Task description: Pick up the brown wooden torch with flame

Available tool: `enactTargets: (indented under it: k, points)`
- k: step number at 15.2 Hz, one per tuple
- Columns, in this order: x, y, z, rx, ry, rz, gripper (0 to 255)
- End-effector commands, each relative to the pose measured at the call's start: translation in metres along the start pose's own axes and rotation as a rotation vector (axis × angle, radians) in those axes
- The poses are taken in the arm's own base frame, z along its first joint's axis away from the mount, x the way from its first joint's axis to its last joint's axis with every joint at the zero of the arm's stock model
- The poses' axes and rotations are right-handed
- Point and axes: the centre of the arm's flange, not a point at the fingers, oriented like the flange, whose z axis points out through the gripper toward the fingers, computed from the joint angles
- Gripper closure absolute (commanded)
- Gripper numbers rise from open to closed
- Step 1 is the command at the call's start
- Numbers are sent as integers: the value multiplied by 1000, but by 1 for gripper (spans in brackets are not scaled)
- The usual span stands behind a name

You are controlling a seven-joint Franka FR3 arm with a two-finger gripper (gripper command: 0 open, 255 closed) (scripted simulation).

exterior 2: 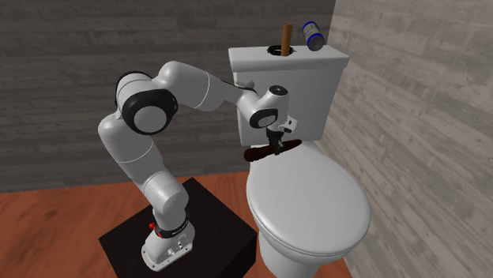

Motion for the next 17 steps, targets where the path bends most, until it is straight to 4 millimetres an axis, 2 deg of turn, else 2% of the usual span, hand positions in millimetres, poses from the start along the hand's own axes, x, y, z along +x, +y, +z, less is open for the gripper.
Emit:
enactTargets:
  k: [1, 4, 17]
  points:
    - [0, 0, 0, 0, 0, 0, 255]
    - [0, 1, 0, 0, 0, 0, 255]
    - [9, -12, -67, 0, 0, 0, 255]
